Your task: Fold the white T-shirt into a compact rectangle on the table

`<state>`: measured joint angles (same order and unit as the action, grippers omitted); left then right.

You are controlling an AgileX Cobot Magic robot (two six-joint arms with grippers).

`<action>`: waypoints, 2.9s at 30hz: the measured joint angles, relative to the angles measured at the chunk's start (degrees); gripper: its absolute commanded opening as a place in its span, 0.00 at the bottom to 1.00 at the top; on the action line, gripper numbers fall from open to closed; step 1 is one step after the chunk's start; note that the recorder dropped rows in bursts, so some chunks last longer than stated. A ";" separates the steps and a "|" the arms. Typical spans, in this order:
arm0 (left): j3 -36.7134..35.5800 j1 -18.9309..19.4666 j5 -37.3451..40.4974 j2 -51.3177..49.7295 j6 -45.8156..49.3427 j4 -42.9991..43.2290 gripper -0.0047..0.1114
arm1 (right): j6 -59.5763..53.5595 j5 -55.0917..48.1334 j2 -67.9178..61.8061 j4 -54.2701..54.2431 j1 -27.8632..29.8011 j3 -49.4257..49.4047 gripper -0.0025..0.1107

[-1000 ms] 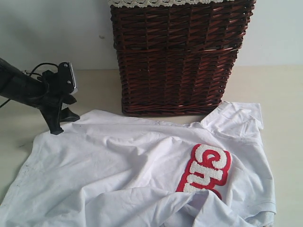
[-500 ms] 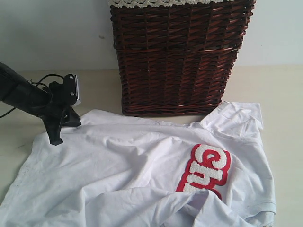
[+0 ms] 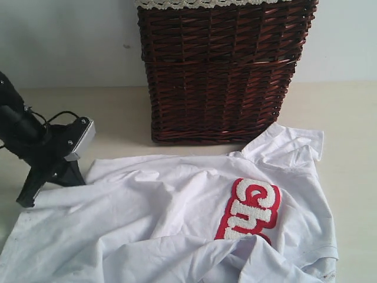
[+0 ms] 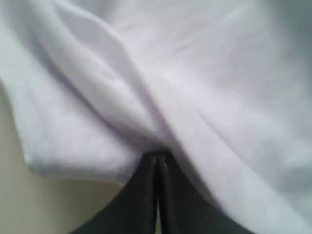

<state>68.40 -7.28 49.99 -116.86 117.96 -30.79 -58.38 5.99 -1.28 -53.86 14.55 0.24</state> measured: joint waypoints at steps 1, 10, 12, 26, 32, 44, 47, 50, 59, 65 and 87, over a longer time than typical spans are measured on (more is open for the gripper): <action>-0.87 0.00 7.92 0.10 -0.60 -1.73 0.04 | 0.00 0.00 0.00 0.00 0.00 0.00 0.02; -4.79 0.00 6.12 0.79 -6.07 -3.84 0.73 | 0.00 0.00 0.00 0.00 0.00 0.00 0.02; -4.79 0.00 9.95 1.32 -7.96 -4.92 0.70 | 0.00 0.00 0.00 0.00 0.00 0.00 0.02; -4.82 0.00 -12.15 4.07 -9.75 -13.46 0.66 | 0.00 0.00 0.00 0.00 0.00 0.00 0.02; -4.82 0.00 -10.12 2.16 -17.60 -9.17 0.66 | 0.00 0.00 0.00 0.00 0.00 0.00 0.02; -7.30 0.00 -0.83 1.92 -19.44 -8.33 0.04 | 0.00 0.00 0.00 0.00 0.00 0.00 0.02; -7.51 0.00 -11.34 2.28 -17.78 -8.33 0.04 | 0.00 0.00 0.00 0.00 0.00 0.00 0.02; -7.51 0.00 -20.38 4.31 -9.40 -8.33 0.04 | 0.00 0.00 0.00 0.00 0.00 0.00 0.02; -7.51 0.00 -18.71 9.95 1.91 -11.25 0.04 | 0.00 0.00 0.00 0.00 0.00 0.00 0.02; -7.65 0.00 -3.44 15.01 1.91 -6.70 0.04 | 0.00 0.00 0.00 0.00 0.00 0.00 0.02; -21.93 -0.38 9.12 19.63 -4.81 -6.81 0.88 | 0.00 0.00 0.00 0.00 0.00 0.00 0.02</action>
<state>46.47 -7.66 59.11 -97.23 113.15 -37.60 -58.38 5.99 -1.28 -53.86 14.55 0.24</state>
